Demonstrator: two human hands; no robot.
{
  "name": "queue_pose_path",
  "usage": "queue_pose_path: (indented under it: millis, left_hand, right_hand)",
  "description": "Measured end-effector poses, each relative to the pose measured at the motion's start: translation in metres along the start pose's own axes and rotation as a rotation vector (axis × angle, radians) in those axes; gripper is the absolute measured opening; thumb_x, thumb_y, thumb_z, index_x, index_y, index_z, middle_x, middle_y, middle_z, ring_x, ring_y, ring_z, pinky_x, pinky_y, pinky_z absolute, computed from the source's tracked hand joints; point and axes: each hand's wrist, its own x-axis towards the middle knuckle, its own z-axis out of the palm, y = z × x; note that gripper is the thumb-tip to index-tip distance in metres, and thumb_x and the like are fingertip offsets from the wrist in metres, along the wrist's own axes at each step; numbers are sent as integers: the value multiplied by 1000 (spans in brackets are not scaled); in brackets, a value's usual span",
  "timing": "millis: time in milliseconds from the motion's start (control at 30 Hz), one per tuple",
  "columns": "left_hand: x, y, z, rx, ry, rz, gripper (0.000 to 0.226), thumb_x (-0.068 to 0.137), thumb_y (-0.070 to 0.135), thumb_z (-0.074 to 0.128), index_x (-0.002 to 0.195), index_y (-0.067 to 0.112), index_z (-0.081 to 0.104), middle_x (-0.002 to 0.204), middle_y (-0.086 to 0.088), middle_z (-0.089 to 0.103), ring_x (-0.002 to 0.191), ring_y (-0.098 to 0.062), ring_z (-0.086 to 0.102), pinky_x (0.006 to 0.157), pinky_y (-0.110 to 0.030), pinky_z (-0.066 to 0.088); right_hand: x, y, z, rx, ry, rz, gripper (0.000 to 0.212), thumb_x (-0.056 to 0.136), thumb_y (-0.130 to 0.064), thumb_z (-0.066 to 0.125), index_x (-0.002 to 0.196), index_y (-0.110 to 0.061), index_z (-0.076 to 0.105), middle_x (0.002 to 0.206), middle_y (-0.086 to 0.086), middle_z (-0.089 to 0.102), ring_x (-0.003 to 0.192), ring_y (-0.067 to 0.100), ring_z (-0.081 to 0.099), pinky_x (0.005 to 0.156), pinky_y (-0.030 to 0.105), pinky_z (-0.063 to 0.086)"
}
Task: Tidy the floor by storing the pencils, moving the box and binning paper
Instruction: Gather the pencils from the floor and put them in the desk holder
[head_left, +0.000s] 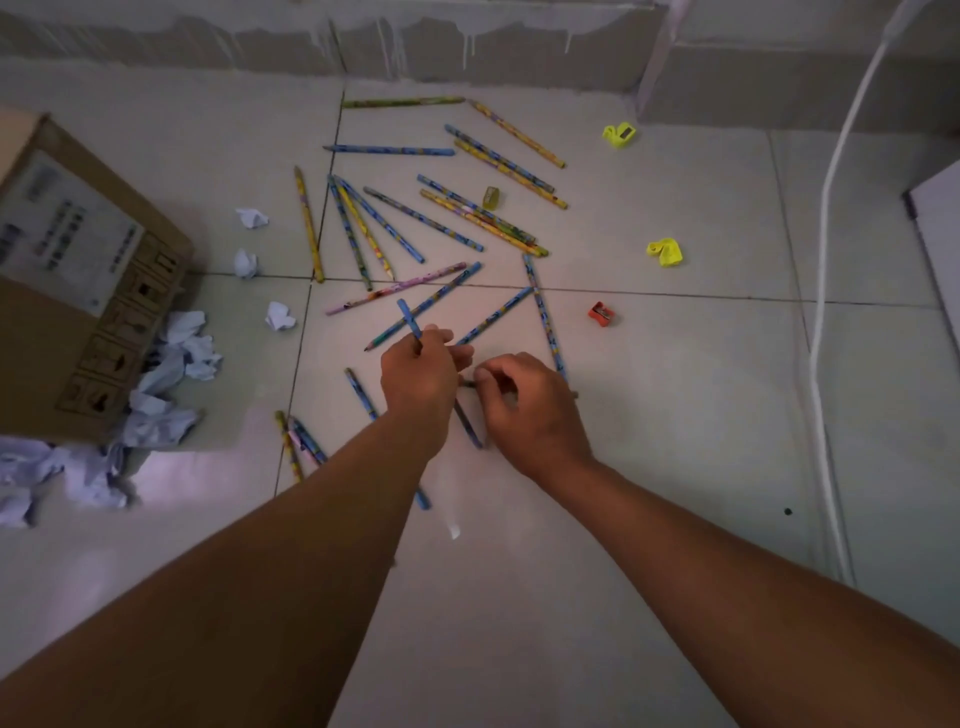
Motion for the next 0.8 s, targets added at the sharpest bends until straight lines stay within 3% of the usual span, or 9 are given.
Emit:
queue_pose_path:
  millis: [133,233,433,500,633,800]
  left_hand:
    - [-2,5,-11,-32,41,-53,32,107,25,37,106,6,62,62,-7,61,64,-18,65,71,-34,58]
    - [-3,2,-21,-10,52,-85,31,107,27,38,105,8,62,61,-4,53,56,-15,57,66,-30,56]
    - [-5,-3,-39,83,-12,-88,28,104,28,49,107,6,65,78,-8,70,69,-18,68,61,-29,59]
    - [-6,-5,-44,92,3,-88,27,103,28,53,109,5,66,87,-8,72,80,-20,70,65,-31,60]
    - [-3,-4,-50,34,20,-124,22,101,27,57,97,7,65,98,-12,72,95,-25,70,69,-35,61]
    - [-3,3,-63,-27,77,-123,26,103,27,51,102,8,69,77,0,70,68,-12,64,72,-28,57]
  right_hand:
    - [-5,15,2,-370,23,-69,23,85,-24,58,105,-17,68,100,2,65,93,28,63,76,42,49]
    - [-7,26,5,-582,10,-116,23,81,-20,67,103,-16,69,99,3,63,92,30,61,74,40,43]
    - [-5,27,13,-725,25,-137,7,81,-18,72,81,-20,65,82,1,61,77,28,60,67,38,37]
    - [-6,18,15,-642,27,-111,4,84,-20,69,82,-19,65,82,2,63,77,29,62,68,38,40]
    - [-7,-17,30,-159,-146,53,9,91,-25,60,92,-19,66,91,3,65,85,27,62,75,42,50]
    - [-13,-55,52,147,-273,126,16,93,-27,58,103,-25,70,96,-3,72,87,15,67,79,35,55]
